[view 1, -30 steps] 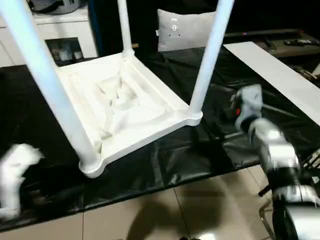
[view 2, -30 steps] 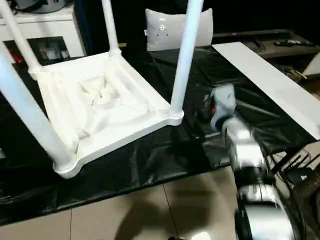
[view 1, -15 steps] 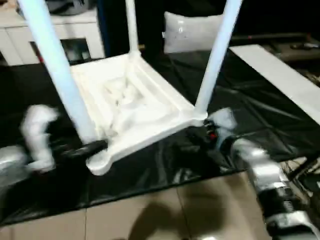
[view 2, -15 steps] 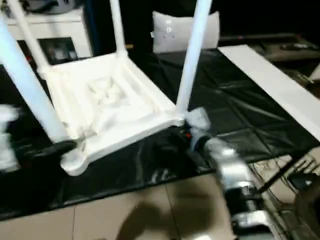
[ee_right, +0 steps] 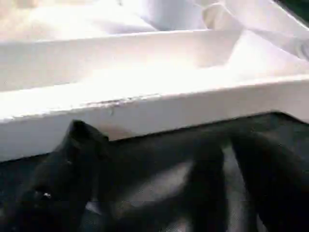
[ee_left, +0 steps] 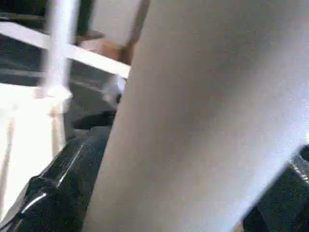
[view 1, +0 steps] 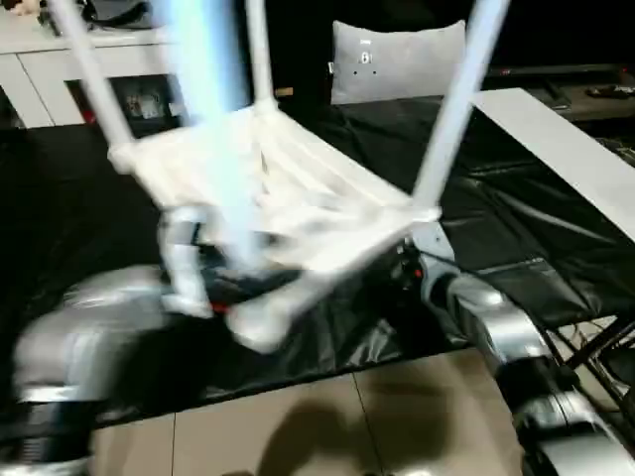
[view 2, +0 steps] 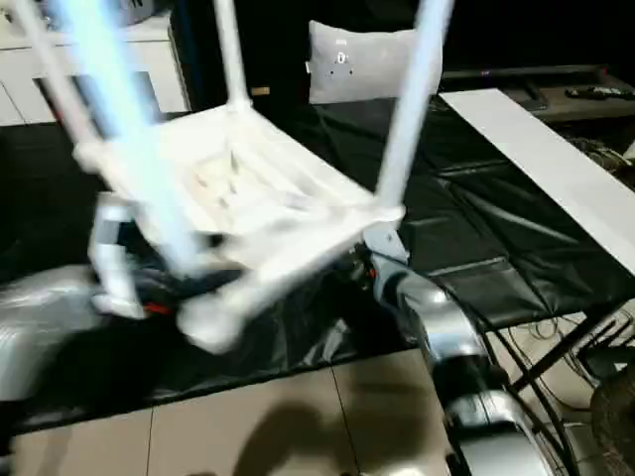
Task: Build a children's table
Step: Flip table
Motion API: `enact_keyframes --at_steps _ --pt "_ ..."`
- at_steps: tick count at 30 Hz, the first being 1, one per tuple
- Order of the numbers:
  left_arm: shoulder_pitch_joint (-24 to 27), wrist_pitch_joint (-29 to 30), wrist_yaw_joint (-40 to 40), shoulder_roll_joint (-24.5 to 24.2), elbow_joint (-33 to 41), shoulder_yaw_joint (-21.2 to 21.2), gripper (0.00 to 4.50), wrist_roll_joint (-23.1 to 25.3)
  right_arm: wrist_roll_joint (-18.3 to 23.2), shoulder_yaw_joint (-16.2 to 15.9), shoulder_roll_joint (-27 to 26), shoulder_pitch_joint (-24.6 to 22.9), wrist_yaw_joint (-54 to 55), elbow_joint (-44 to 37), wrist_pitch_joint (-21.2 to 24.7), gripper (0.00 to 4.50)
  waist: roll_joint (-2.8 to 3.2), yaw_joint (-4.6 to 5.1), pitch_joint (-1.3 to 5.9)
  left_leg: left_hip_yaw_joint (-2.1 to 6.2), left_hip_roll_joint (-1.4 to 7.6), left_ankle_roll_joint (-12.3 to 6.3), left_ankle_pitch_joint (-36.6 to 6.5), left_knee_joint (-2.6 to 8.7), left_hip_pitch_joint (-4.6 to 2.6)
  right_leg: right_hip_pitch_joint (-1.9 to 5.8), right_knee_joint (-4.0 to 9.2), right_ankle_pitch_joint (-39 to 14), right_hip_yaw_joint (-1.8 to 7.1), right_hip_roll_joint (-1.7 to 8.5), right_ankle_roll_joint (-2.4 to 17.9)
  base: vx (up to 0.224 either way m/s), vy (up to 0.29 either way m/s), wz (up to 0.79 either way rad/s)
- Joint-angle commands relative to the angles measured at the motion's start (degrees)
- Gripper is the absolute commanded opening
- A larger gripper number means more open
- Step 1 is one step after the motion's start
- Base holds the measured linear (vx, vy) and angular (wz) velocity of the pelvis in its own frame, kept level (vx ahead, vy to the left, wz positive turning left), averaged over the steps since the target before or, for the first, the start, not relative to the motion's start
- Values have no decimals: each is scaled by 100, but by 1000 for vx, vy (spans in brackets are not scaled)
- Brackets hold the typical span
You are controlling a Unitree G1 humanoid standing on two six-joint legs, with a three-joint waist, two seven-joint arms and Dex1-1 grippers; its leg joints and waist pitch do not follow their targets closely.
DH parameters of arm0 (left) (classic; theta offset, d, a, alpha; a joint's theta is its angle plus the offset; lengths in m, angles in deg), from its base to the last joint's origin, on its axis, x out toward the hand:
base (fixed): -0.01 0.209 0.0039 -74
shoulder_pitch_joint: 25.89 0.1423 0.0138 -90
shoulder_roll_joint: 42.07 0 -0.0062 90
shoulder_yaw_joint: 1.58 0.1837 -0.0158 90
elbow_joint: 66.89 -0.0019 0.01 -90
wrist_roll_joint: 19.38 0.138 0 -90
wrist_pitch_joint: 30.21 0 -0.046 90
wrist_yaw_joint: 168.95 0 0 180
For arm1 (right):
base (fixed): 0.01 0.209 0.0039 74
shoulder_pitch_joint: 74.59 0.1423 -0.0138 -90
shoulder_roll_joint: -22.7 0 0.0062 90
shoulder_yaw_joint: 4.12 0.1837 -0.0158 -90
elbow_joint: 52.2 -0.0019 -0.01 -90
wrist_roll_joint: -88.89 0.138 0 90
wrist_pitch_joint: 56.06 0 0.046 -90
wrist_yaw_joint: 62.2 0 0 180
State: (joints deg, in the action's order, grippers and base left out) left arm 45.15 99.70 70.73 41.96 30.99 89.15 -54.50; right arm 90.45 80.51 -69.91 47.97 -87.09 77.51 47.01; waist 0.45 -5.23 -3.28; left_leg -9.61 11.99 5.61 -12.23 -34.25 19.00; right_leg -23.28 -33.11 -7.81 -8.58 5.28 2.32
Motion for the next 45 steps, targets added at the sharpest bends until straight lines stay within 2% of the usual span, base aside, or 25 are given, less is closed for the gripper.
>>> enact_keyframes --at_steps 1,2,5,8,10,13,18,21,22,24,25,26,28,29,30,32,34,36,37,38,40,41,42,43,45 --pt "-145 -101 14 167 85 401 450 142 -48 -5 -83 170 41 163 -135 450 11 -8 389 4 83 -145 -919 415 76 379 368 -2193 361 350 679 0 0 0" --pt "-195 -203 -126 253 -11 511 450 336 -69 -22 -96 184 44 169 -152 450 33 2 386 8 88 -149 -933 419 70 373 383 -2239 356 346 659 0 0 0" --pt "-290 -513 -477 347 -305 689 450 809 -125 -28 -114 239 73 269 -240 450 15 28 386 10 81 -152 -993 411 73 376 409 -2364 339 331 523 0 0 0" --pt "-267 -901 -872 78 -605 835 450 1474 -127 11 -31 143 93 141 -272 450 35 48 390 18 58 -175 -1004 403 67 362 442 -2511 319 310 359 0 0 0" --pt "-185 -913 -927 -47 -528 777 450 1517 -132 13 23 85 68 79 -302 450 44 55 401 25 75 -160 -987 407 53 358 428 -2463 316 314 361 0 0 0" --pt "-9 -961 -1111 -191 -299 549 450 1570 -119 12 121 -74 -5 -140 -309 450 38 16 391 21 102 -161 -979 413 57 349 380 -2227 333 316 547 0 0 0" --pt "252 -1150 -1805 -70 66 -13 450 1669 -61 146 205 -402 -35 -618 -318 450 23 8 358 13 88 -172 -1161 417 64 348 444 -2561 318 325 418 0 0 0" --pt "472 -1154 -2562 109 334 -270 450 1862 -7 143 239 -606 -68 -958 -251 450 59 17 343 23 56 -175 -1343 404 52 329 513 -2932 259 297 200 0 0 0" --pt "646 -1101 -2911 217 537 -392 450 1959 17 140 260 -706 -82 -1141 -204 450 29 32 337 26 56 -174 -1391 398 66 333 531 -3006 241 293 111 0 0 0" --pt "737 -1067 -3066 273 650 -447 450 2008 28 142 268 -756 -91 -1235 -178 450 22 41 330 25 54 -191 -1430 393 55 319 568 -3094 226 287 31 0 0 0" --pt "1063 -984 -3515 479 1033 -584 450 2169 61 152 285 -926 -140 -1538 -92 450 26 53 334 27 44 -226 -1483 382 43 302 588 -3188 206 277 -39 0 0 0" --pt "1104 -980 -3571 509 1080 -599 450 2190 65 152 287 -947 -150 -1572 -85 450 -75 58 328 21 40 -257 -1433 382 74 304 603 -3193 204 271 -80 0 0 0" --pt "1234 -974 -3754 604 1215 -647 450 2258 74 147 290 -1010 -184 -1675 -66 450 -30 31 322 24 39 -295 -1410 381 66 278 600 -3233 209 275 -111 0 0 0" --pt "1360 -887 -4038 691 1319 -712 450 2402 69 107 302 -1079 -242 -1767 -75 450 -35 29 317 22 31 -313 -1453 379 56 257 620 -3294 196 253 -136 0 0 0" --pt "1428 -937 -4247 734 1322 -771 450 2539 72 71 311 -1133 -294 -1838 -100 450 -78 30 316 31 37 -310 -1485 384 71 270 631 -3313 187 260 -180 0 0 0" --pt "1505 -1010 -4562 779 1297 -876 450 2762 85 28 323 -1212 -363 -1957 -115 450 -89 33 308 30 13 -313 -1541 370 73 261 661 -3465 166 252 -308 0 0 0" --pt "1626 -960 -5059 848 1366 -1107 450 2999 145 -16 363 -1377 -435 -2294 -44 450 -80 61 299 35 -23 -288 -1652 338 68 244 732 -3705 98 232 -534 0 0 0" --pt "1650 -932 -5133 854 1392 -1138 450 3028 159 -23 372 -1406 -442 -2358 -27 450 -82 77 305 35 -38 -279 -1674 317 65 245 769 -3747 64 221 -652 0 0 0" --pt "1683 -818 -5580 868 1362 -1387 450 3306 191 -28 407 -1499 -494 -2567 24 450 -50 127 305 52 -52 -286 -1741 304 69 256 811 -3774 -1 194 -762 0 0 0" --pt "1682 -790 -5829 875 1317 -1562 450 3440 210 -23 425 -1541 -527 -2675 55 450 -38 133 319 58 -39 -293 -1755 303 37 245 828 -3717 -10 200 -745 0 0 0" --pt "1672 -754 -6110 869 1241 -1815 450 3522 239 4 445 -1591 -563 -2833 133 450 -1 214 326 161 48 -364 -1761 388 152 370 763 -3232 -41 203 -616 0 0 0" --pt "1672 -744 -6151 859 1224 -1856 450 3514 244 16 445 -1598 -568 -2866 160 450 -9 223 335 156 44 -372 -1783 372 139 364 780 -3217 -37 208 -613 0 0 0" --pt "1677 -723 -6192 847 1227 -1843 450 3550 252 35 446 -1599 -579 -2895 181 450 -4 220 346 158 46 -368 -1805 364 84 336 784 -3186 -33 226 -553 0 0 0" --pt "1672 -700 -6198 834 1224 -1808 450 3578 277 53 438 -1601 -589 -2933 196 450 -7 215 359 180 72 -410 -1667 388 109 351 728 -2950 23 269 -317 0 0 0" --pt "1638 -682 -6212 843 1192 -1766 450 3593 378 80 411 -1599 -648 -3021 251 450 -12 185 362 172 91 -436 -1566 401 99 325 675 -2738 85 282 -86 0 0 0"
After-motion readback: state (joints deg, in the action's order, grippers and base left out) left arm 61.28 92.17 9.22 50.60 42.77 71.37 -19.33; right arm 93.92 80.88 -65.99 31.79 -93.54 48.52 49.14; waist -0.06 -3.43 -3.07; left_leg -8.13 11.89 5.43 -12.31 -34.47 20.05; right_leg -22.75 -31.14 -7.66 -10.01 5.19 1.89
